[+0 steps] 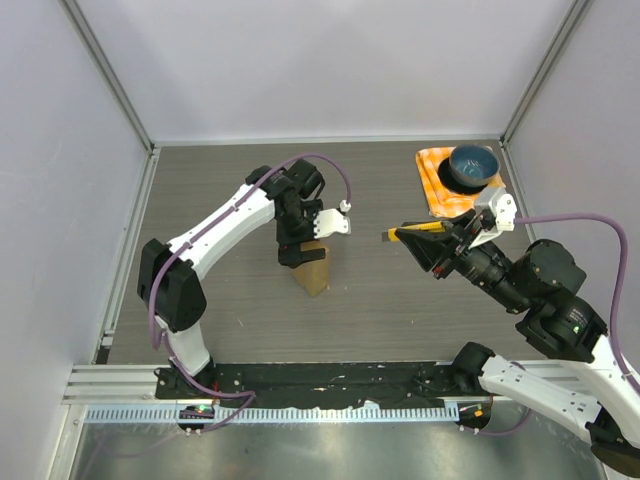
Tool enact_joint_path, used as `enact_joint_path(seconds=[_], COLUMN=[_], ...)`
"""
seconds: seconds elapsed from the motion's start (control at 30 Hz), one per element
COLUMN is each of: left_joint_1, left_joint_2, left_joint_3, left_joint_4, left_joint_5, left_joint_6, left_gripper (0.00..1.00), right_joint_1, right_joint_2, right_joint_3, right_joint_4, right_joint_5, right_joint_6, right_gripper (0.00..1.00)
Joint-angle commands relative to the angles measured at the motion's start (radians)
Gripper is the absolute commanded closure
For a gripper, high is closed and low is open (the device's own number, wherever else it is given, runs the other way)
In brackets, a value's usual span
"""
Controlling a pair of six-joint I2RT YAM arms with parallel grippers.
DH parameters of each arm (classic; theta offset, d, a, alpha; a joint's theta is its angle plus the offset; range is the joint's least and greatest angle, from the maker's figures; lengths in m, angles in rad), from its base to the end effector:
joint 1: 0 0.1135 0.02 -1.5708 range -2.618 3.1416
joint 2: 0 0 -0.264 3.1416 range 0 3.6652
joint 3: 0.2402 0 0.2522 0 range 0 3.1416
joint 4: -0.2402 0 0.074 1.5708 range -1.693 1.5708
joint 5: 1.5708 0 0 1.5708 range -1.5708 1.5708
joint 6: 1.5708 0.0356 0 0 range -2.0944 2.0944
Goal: Unpack the express box
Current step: Pick up the knife from the center of the board.
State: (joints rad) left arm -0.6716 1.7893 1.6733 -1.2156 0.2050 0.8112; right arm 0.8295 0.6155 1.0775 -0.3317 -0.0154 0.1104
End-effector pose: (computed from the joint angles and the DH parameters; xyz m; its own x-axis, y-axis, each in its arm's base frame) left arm 0.2720 -0.2255 0.2967 -0.0546 0.9503 -0.3066 0.9970 0.0688 0.0356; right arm 0.0709 0.0783 0.4431 0.0048 0.1684 -0.9857 -0.7529 0.6493 0.1073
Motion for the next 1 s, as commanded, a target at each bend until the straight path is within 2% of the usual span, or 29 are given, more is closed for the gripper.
enact_joint_path(seconds=[0.0,0.33,0.57,0.8,0.97], left_joint_1=[0.003,0.009,0.009,0.007,0.009], left_joint_2=[0.001,-0.021,0.03,0.042,-0.001], left_joint_3=[0.002,-0.07,-0.032,-0.046,-0.086], left_joint_4=[0.011,0.068,0.021,0.004,0.045], left_joint_5=[0.046,0.021,-0.047,-0.023,0.02], left_joint_6=[-0.027,-0.095,-0.159,-0.167,-0.201], left_gripper=[0.0,0.0,0.0,0.0,0.1], right_joint_1=[0.002,0.002,0.003,0.002,0.002], right_joint_2=[0.003,-0.003,0.0,-0.007,-0.01], right_joint_3=[0.042,0.03,0.033,0.022,0.016], right_joint_4=[0.022,0.022,0.022,0.02,0.02], right_joint_5=[0.012,0.061,0.065,0.069,0.077], right_joint_6=[-0.009,-0.014,-0.005,-0.008,-0.011], right_gripper=[0.99,0.99,0.99,0.99,0.99])
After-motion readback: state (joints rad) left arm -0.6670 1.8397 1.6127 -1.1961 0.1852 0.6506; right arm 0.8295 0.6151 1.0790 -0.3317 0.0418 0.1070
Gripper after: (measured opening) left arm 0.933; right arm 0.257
